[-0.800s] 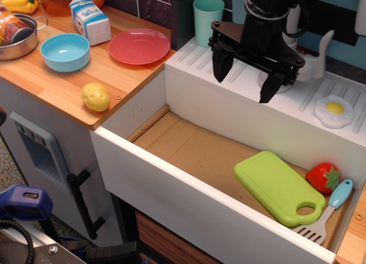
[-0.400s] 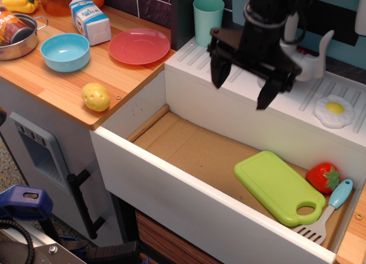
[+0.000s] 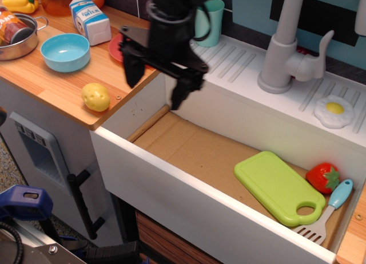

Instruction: Put potato on plate

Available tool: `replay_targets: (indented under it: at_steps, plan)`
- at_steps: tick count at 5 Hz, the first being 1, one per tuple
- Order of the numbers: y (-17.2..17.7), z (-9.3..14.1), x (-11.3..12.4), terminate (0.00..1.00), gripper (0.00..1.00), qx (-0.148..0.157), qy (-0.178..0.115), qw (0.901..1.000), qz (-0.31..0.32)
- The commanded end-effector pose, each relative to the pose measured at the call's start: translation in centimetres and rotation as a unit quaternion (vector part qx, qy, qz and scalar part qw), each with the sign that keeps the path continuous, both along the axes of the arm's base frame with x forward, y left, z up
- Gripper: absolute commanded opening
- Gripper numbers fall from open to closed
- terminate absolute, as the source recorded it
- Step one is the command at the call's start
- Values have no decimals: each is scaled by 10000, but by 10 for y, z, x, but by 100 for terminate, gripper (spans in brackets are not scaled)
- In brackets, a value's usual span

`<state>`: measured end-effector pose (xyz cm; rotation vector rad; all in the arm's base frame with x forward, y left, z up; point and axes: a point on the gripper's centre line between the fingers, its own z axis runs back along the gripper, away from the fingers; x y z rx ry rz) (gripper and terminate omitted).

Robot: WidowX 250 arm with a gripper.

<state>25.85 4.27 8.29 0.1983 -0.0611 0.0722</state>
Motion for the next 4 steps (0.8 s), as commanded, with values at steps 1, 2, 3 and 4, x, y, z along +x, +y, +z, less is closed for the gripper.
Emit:
replay_targets:
  at_steps: [1,2,3,4]
  plan:
    - [48,11,-21,0,100,119,-202,9995,-190]
    - [74,-1,-27,0,100,47,-381,9992,-116]
    - [87,-6,-16,0,100,23,-418,9985,-343]
    - [100,-13,-4,0,100,15,-476,9978,-467]
